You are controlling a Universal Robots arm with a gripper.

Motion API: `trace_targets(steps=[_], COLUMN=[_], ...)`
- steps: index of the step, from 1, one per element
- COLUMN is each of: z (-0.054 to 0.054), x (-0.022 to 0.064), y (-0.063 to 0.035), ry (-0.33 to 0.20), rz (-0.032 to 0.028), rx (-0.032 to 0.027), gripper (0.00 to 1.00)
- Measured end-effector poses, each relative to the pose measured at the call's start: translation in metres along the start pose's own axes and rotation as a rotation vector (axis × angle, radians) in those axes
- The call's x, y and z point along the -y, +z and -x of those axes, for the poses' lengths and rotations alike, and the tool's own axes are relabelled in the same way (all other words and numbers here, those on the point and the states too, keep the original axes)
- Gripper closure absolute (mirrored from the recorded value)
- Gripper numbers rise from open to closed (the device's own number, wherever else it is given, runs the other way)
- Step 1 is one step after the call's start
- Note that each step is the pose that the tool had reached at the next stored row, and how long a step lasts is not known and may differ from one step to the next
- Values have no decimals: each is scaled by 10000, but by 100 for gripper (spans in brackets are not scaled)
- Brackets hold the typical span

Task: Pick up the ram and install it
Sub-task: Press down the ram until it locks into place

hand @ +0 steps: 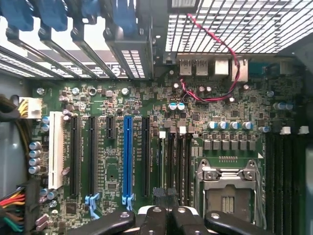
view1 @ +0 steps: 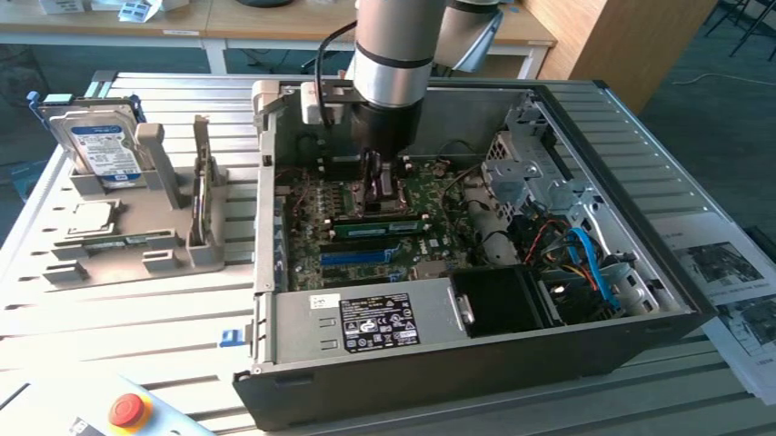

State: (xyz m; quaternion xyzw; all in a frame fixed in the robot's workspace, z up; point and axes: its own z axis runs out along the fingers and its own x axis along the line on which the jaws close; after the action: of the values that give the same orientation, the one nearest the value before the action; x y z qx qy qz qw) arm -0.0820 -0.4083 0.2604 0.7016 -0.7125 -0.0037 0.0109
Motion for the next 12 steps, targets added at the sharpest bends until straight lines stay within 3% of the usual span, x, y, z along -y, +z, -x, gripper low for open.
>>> trace_targets(steps=[1,12], z=[-1,-3], x=[-1,-5], y=[-62,-294], ry=[0,0], rz=[0,0], rx=[1,-2], gripper=[90,90])
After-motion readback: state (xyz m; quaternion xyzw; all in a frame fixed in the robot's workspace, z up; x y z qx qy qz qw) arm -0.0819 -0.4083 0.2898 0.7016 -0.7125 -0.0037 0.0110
